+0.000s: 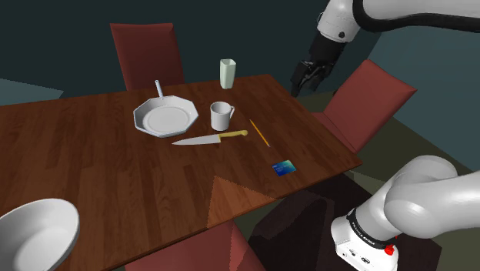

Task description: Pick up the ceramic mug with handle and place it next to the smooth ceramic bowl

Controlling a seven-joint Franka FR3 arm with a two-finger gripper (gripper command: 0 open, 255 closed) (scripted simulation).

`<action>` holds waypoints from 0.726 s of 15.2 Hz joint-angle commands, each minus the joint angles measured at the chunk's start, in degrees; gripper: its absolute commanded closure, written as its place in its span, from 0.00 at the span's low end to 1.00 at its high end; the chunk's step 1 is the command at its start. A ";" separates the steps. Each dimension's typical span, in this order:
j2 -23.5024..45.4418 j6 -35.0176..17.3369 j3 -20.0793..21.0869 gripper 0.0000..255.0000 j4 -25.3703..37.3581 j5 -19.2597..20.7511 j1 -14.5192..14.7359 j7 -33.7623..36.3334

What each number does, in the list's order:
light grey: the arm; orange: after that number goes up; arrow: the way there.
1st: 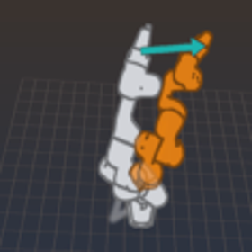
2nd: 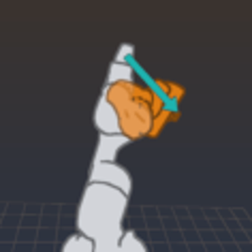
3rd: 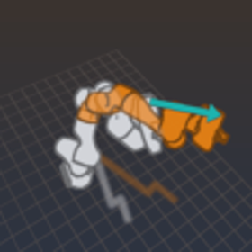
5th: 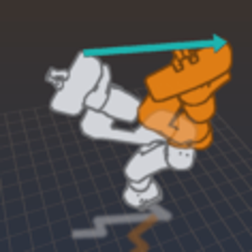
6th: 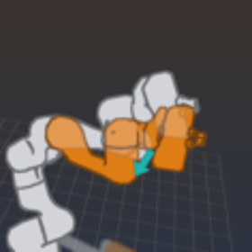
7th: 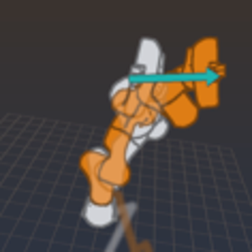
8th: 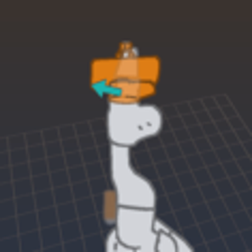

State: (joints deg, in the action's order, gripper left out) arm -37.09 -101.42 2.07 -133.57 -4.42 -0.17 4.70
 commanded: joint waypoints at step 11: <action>26.29 -11.34 8.10 0.00 12.38 2.76 0.37 12.32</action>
State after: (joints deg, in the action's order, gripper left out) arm -13.08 -112.16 9.42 -122.58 -2.13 0.05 15.58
